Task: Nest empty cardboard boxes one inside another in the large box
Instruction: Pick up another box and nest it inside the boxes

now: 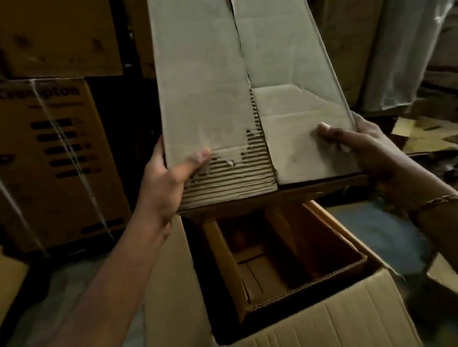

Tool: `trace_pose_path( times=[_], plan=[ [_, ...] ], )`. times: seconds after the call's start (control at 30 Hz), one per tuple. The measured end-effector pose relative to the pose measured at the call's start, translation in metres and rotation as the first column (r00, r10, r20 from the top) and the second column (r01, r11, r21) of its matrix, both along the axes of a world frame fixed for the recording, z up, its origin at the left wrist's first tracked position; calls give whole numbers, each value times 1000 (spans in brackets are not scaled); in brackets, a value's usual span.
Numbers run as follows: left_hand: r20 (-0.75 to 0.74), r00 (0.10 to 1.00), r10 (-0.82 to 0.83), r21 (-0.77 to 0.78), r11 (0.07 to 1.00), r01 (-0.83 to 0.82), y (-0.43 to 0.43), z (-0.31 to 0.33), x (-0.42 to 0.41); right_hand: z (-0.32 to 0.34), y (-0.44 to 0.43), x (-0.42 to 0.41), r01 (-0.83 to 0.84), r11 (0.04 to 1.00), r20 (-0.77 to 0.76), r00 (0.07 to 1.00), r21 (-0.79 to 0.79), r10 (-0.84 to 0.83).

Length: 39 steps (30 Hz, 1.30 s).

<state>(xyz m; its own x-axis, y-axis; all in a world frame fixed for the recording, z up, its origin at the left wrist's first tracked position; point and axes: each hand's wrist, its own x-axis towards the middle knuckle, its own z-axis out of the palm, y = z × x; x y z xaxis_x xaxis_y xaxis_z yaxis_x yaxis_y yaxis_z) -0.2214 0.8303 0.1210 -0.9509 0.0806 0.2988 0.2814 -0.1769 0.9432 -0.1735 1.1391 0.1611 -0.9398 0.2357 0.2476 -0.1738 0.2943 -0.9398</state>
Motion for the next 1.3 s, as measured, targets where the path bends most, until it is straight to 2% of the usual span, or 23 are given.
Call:
trace_pose_path(
  times=[0.17,0.33,0.43,0.67,0.87,1.03,1.3],
  plan=[
    [163,986,40,31,998,-46,32,11,16,27,34,-15,-63,995,192,980,84,46],
    [242,967,75,-8,997,-75,57,17,35,42,56,-18,-103,984,347,937,148,46],
    [263,961,82,-12,997,-82,68,14,39,40,68,-17,-117,970,382,924,215,27],
    [257,961,103,-120,990,-74,83,19,48,39,92,-9,-95,975,424,905,203,0],
    [223,971,84,-172,984,-46,91,24,54,37,107,-1,-108,984,458,888,144,30],
    [174,983,55,-252,968,-10,90,37,62,29,114,6,-115,993,499,858,-35,117],
    [145,988,54,-321,947,-5,95,43,71,13,123,7,-127,983,483,858,-135,177]
  ],
)
